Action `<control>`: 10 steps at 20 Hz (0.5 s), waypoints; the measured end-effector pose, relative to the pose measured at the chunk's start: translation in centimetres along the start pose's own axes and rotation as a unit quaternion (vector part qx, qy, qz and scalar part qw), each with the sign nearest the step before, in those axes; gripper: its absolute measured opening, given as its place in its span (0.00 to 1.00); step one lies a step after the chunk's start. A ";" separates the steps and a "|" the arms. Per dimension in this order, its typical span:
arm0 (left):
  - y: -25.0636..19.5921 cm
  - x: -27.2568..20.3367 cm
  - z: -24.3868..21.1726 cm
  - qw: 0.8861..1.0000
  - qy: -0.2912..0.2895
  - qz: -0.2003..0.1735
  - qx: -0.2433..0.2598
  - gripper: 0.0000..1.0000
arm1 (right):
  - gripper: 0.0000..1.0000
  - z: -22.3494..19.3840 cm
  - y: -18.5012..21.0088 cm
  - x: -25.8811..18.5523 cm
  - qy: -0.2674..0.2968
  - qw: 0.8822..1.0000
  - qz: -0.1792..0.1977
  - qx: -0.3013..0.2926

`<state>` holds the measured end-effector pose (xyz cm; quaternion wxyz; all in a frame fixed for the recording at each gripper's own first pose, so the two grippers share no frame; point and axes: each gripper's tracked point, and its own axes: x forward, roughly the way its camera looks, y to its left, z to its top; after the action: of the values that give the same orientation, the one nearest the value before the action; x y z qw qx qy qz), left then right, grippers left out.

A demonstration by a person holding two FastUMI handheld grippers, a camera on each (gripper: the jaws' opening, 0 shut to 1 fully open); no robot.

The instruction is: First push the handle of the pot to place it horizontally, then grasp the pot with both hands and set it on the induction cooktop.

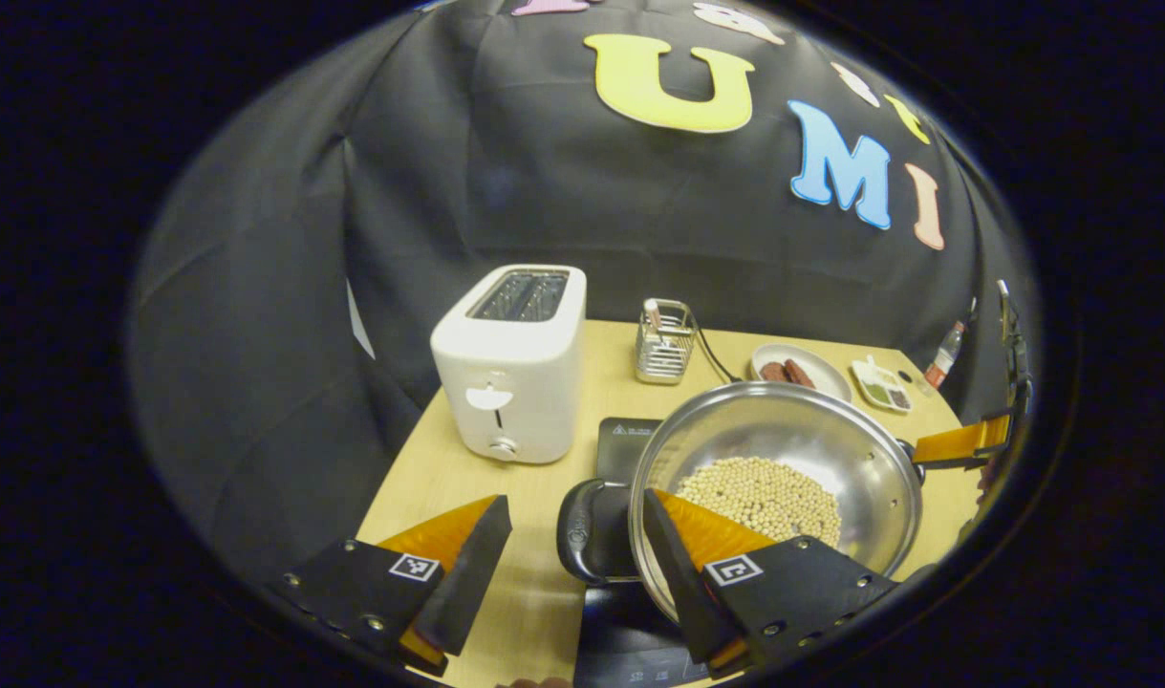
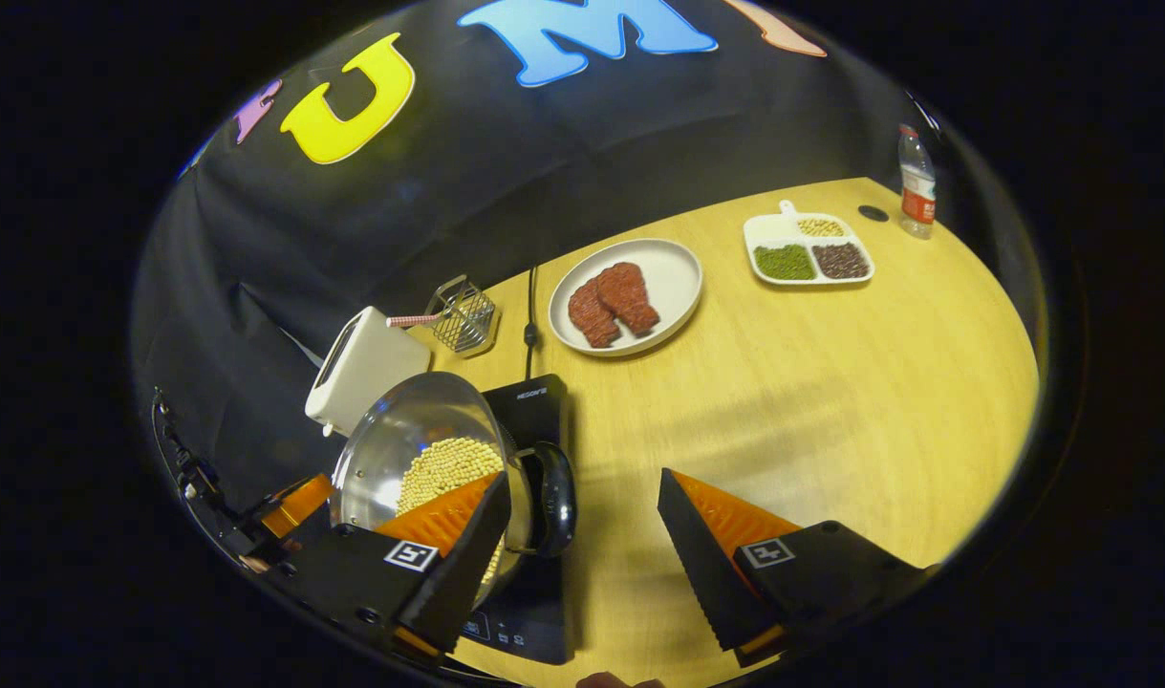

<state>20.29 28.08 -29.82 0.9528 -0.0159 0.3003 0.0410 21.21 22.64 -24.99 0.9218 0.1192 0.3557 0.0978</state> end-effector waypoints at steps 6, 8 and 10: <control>-4.9 -7.2 4.8 0.996 -0.090 -0.002 0.000 0.85 | 0.98 2.9 -7.1 -6.9 -0.055 0.997 -0.048 0.011; -6.9 -9.3 6.2 0.994 -0.108 -0.003 0.022 0.85 | 0.98 3.9 -10.2 -9.6 -0.085 0.993 -0.078 0.005; -9.1 -11.7 8.0 0.991 -0.131 -0.006 0.041 0.85 | 0.98 5.4 -12.4 -12.6 -0.123 0.988 -0.095 -0.006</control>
<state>16.12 18.61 -16.47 0.9840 0.0267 0.1744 0.0242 16.84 6.72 -16.73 0.9643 0.0907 0.2488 -0.0040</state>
